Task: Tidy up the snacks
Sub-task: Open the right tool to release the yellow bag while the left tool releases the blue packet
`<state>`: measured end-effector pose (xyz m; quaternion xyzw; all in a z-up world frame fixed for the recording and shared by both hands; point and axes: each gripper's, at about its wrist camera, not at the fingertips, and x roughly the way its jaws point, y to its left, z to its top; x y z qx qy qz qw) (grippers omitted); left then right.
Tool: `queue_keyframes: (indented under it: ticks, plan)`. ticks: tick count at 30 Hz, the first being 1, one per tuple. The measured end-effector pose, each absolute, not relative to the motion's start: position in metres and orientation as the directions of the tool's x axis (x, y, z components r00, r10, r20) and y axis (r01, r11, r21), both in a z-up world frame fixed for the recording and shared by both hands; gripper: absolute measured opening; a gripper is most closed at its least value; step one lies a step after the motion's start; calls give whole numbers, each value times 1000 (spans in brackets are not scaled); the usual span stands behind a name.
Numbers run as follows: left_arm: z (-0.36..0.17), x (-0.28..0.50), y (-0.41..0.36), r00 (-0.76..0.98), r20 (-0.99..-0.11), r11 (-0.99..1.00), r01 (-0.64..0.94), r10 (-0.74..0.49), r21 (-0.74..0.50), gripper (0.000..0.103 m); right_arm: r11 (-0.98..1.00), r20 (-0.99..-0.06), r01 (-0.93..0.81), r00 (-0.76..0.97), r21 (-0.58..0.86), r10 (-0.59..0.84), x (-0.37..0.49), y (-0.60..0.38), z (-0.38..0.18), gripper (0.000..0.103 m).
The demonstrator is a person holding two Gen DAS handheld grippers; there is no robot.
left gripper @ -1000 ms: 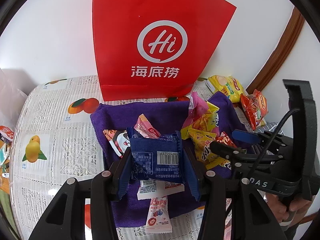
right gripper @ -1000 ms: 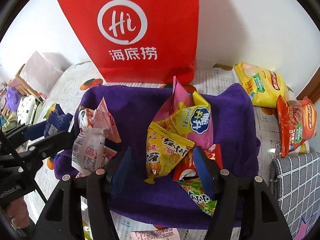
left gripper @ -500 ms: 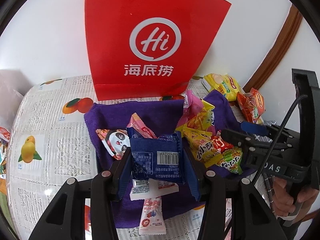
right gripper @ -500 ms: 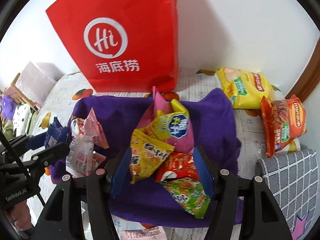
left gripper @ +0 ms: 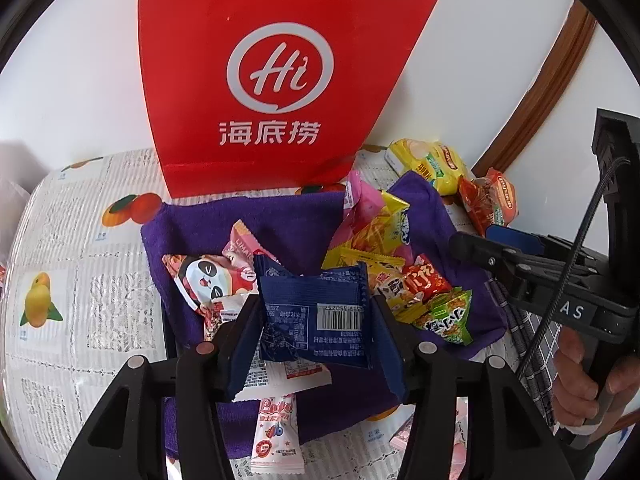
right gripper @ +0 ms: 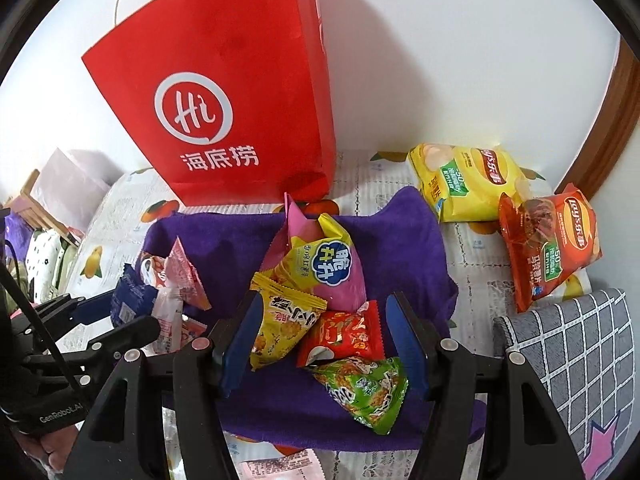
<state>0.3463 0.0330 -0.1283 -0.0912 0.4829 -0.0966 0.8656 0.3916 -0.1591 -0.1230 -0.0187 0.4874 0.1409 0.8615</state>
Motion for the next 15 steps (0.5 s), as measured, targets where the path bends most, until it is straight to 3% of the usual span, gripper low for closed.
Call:
queue_keyframes:
  ticks: [9, 15]
  plan:
    - [-116, 342, 30, 520, -808, 959, 92, -276, -268, 69, 965, -831, -208, 500, 160, 246, 354, -174, -124, 63]
    - [-105, 337, 27, 534, -798, 958, 100, -279, -268, 71, 968, -836, -182, 492, 173, 242, 308, -186, -130, 63]
